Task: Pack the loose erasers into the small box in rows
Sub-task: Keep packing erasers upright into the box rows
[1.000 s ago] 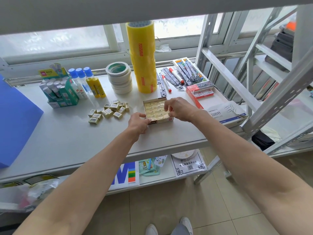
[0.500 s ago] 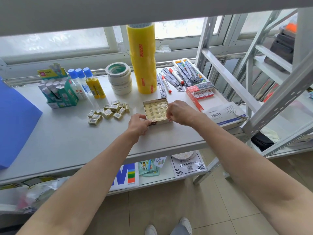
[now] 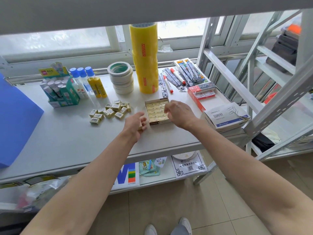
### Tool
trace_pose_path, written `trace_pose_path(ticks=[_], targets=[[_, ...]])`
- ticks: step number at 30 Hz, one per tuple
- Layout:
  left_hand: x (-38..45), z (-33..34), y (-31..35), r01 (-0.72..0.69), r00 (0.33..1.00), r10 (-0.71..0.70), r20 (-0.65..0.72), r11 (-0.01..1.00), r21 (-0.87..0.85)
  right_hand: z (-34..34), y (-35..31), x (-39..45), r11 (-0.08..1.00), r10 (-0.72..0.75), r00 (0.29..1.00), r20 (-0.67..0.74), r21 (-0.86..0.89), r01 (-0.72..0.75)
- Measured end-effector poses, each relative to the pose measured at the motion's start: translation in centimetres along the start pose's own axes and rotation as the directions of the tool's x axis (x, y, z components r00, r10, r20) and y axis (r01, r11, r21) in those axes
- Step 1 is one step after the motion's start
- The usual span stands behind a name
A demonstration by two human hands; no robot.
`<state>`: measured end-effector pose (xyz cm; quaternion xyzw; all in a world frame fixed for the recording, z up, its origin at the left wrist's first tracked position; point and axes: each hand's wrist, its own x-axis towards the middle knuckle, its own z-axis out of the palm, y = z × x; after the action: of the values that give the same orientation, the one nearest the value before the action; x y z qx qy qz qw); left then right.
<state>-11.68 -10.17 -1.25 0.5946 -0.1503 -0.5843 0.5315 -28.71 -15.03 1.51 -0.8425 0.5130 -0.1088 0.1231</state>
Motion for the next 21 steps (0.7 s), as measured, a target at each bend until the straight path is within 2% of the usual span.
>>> trace_pose_path(ticks=[2,4,7,9,11,13,17,19,21], targets=[[-0.4,-0.4,0.7,0.054,0.998,-0.042,0.053,0.966,-0.251,0.6,-1.1,-0.2,0.993,-0.016,0.997,-0.072,0.119,0.024],[-0.5,-0.9,1.2,0.068,0.996,-0.039,0.078,0.909,-0.412,1.0,-2.6,-0.3,0.964,-0.005,0.995,-0.099,0.265,0.031],[-0.6,-1.2,1.7,0.086,0.993,-0.032,0.115,0.860,-0.502,1.4,-4.7,-0.6,0.883,0.001,0.997,-0.079,0.469,0.037],[-0.9,-1.2,2.0,0.098,0.988,-0.019,0.151,0.839,-0.535,1.7,-5.9,-0.9,0.838,-0.045,0.998,-0.037,0.543,0.057],[-1.5,-1.1,2.3,0.077,0.988,0.000,0.153,0.865,-0.496,2.4,-6.8,-1.0,0.818,-0.072,0.997,-0.023,0.571,0.072],[-2.0,-1.0,2.4,0.066,0.986,0.014,0.167,0.885,-0.461,3.1,-7.2,-0.8,0.810,-0.039,0.997,-0.059,0.582,0.067],[-1.8,-1.7,2.3,0.060,0.970,0.057,0.237,0.888,-0.457,3.7,-6.9,-0.5,0.792,-0.037,0.995,-0.092,0.605,0.085],[-1.6,-2.2,2.1,0.006,0.973,0.067,0.220,0.949,-0.316,3.8,-6.5,-0.6,0.788,-0.021,0.993,-0.118,0.609,0.089],[-1.8,-2.4,2.0,-0.075,0.983,0.090,0.163,0.993,-0.091,3.8,-6.1,-0.5,0.790,0.012,0.987,-0.159,0.606,0.088]])
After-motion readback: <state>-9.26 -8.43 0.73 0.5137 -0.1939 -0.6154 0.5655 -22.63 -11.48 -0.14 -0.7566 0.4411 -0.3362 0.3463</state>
